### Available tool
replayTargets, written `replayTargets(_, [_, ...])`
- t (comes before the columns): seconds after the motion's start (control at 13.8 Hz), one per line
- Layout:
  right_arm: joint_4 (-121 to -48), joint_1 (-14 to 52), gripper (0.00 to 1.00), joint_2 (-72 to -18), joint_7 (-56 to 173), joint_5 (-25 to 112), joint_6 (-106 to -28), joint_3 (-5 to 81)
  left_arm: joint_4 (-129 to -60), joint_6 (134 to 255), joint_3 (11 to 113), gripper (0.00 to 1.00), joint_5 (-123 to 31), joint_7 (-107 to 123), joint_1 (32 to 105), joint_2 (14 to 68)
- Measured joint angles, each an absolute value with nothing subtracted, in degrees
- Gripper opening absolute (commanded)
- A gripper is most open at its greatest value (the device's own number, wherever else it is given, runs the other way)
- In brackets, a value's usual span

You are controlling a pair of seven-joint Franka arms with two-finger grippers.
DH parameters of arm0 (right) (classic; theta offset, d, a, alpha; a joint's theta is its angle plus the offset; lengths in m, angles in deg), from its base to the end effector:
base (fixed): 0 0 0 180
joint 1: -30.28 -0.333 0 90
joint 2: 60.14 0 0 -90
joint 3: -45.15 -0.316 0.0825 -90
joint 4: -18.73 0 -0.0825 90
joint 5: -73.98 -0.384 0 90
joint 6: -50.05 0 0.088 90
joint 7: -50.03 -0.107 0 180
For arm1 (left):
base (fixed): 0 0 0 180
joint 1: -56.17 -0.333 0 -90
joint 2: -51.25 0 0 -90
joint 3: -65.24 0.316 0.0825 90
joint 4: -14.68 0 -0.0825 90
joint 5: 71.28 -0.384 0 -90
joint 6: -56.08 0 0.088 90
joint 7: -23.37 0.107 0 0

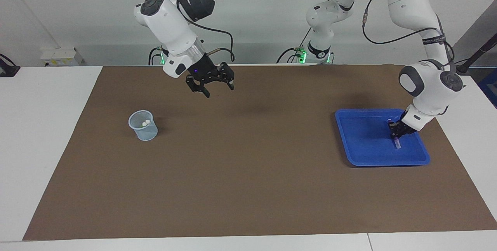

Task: Transfer and insert pens with both arms
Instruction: 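Withdraw the right gripper from the cup while the left gripper grasps the purple pen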

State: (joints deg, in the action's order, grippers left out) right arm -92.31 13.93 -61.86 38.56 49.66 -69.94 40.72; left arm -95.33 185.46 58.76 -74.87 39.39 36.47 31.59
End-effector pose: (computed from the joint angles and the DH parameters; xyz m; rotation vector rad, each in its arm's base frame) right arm 0.5260 0.2215 0.5173 -2.7206 0.0236 -0.0961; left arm 0.6022 0.1467 0.3150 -3.1295 0.1287 0.0076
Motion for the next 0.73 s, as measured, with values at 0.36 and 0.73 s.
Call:
replayTargets(0.36, [-92.31,13.96,1.00,-61.86,38.96,49.66,-69.96,40.73,-89.64,171.52,57.97,0.00,-72.74,26.13,39.53,35.57])
replayTargets(0.73, [-92.31,13.99,1.00,-61.86,39.35,49.66,-69.96,40.73,-89.49,162.43,57.76,0.00,-63.84,11.12,41.07,43.25])
